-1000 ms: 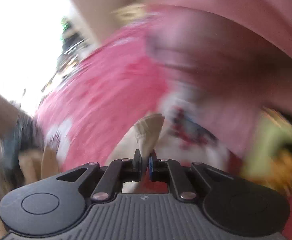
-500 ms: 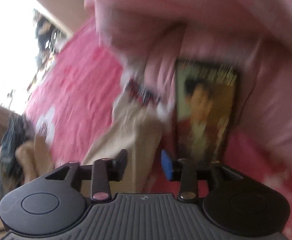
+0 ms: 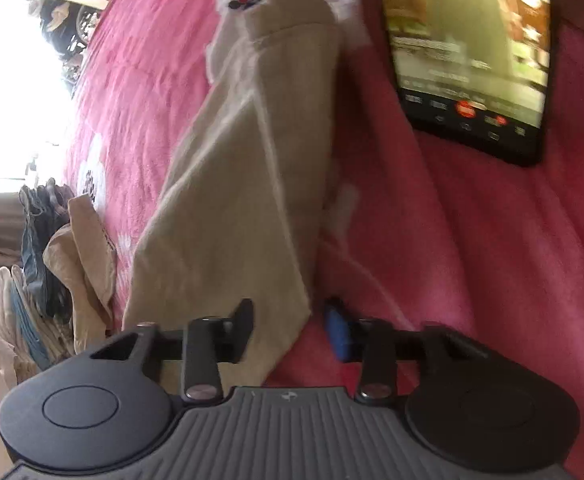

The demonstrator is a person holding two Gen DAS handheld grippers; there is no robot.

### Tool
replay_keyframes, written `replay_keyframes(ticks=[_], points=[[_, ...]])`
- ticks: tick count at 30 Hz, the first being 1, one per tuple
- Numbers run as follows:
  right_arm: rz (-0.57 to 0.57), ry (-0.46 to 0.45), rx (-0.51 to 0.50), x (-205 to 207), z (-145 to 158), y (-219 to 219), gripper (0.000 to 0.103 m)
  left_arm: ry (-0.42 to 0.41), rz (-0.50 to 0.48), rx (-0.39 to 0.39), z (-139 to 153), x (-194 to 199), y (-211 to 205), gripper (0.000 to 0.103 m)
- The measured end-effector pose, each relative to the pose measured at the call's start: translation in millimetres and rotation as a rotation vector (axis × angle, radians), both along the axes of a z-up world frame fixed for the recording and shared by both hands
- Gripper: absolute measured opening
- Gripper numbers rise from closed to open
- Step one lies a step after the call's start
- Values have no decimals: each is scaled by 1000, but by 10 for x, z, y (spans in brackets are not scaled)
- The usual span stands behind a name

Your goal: Fold clothes

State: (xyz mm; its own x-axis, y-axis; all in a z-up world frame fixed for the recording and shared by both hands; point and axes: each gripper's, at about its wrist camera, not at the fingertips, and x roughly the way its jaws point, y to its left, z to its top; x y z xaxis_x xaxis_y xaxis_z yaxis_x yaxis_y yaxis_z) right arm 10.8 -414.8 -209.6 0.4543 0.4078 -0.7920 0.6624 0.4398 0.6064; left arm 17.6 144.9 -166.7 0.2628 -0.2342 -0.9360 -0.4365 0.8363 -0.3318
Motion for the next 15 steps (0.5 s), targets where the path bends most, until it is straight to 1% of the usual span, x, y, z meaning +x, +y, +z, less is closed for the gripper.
replay_keyframes(ticks=[2, 5, 6, 8, 9, 11, 13, 14, 15], points=[[-28, -8, 29, -10, -26, -43, 37, -29, 74, -18, -27, -60, 74, 40], [-42, -29, 46, -5, -62, -49, 36, -87, 222, -62, -78, -90, 260, 40], [-53, -37, 56, -14, -83, -48, 28, -101, 272, -79, -104, -95, 320, 40], [-74, -53, 81, -23, -125, -47, 15, -121, 341, -89, -154, -102, 406, 40], [-79, -62, 86, -32, -132, -33, 12, -126, 362, -80, -182, -102, 435, 40], [-84, -79, 84, -50, -132, -1, 11, -118, 380, -51, -248, -77, 452, 39], [-84, -78, 56, -12, -141, 36, 11, -109, 379, -23, -293, -47, 437, 37], [-87, -78, 47, 5, -149, 48, 10, -109, 374, -12, -306, -38, 425, 35], [-92, -77, 40, 18, -157, 55, 4, -110, 368, 2, -311, -27, 408, 30]])
